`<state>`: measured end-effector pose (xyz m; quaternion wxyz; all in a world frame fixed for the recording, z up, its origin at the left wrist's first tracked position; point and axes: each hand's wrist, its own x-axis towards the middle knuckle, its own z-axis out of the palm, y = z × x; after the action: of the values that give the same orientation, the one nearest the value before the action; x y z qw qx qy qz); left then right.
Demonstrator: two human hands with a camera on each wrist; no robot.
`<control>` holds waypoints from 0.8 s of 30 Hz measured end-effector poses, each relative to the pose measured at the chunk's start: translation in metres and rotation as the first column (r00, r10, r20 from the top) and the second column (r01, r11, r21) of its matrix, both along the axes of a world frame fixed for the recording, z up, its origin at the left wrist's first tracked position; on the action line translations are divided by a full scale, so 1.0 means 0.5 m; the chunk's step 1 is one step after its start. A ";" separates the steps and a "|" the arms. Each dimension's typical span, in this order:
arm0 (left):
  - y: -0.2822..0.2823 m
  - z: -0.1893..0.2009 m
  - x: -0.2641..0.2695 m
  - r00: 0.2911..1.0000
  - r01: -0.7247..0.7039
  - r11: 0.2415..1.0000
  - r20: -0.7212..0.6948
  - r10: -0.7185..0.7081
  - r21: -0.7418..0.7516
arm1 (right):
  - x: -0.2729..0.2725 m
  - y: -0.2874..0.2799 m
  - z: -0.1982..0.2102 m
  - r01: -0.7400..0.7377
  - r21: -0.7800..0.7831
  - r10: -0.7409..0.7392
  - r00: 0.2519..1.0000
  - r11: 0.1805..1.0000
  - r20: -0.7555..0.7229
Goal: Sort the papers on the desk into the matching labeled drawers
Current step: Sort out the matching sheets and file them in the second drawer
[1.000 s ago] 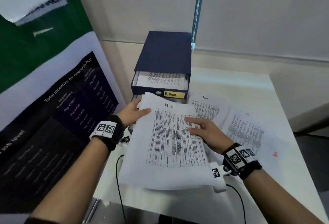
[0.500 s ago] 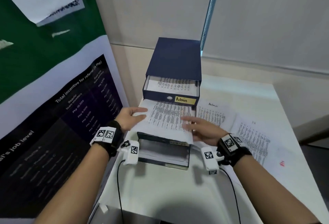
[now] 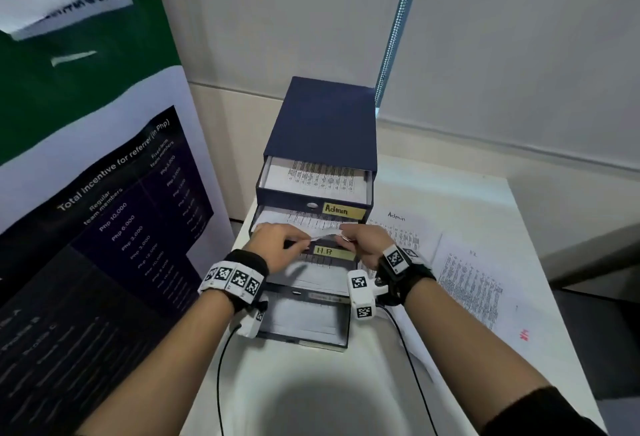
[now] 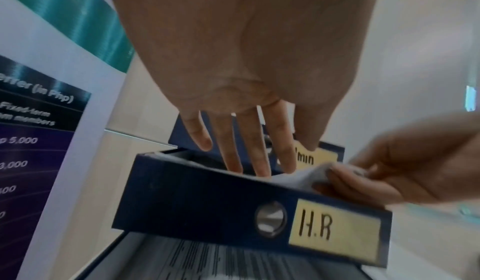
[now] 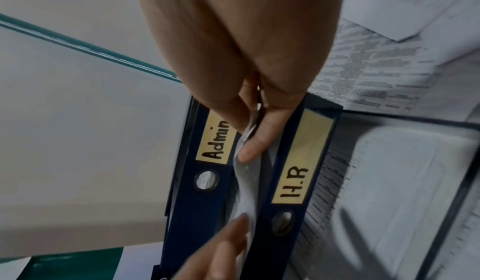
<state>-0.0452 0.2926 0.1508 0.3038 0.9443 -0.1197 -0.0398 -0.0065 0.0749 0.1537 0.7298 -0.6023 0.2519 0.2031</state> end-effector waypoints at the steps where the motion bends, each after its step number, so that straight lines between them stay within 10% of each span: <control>1: -0.008 -0.004 0.001 0.999 0.036 0.998 -0.012 -0.035 0.046 | 0.003 0.006 -0.001 -0.001 -0.001 0.001 1.000 1.000 0.009; 9: -0.064 -0.023 0.042 0.973 0.083 0.910 -0.229 0.014 0.406 | -0.031 -0.074 0.027 -0.127 0.193 0.117 0.991 0.973 0.063; 13: -0.131 0.021 0.055 0.996 0.016 0.935 -0.083 0.014 0.355 | -0.081 -0.255 -0.030 -0.010 -0.089 0.019 0.995 0.996 0.099; 17: -0.273 0.055 0.037 0.995 0.080 0.994 0.064 -0.075 -0.075 | -0.154 -0.490 -0.174 -0.023 -0.709 -0.126 0.980 0.705 -0.157; 24: -0.518 -0.149 0.036 0.885 0.064 0.994 -0.457 -0.095 -0.084 | -0.212 -0.615 -0.294 -0.329 -0.843 -0.146 0.894 0.425 -0.423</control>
<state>-0.0272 0.0337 0.0764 0.3529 0.8917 -0.0842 -0.2705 -0.1127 -0.2328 0.0069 0.2057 -0.8483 0.4421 0.2063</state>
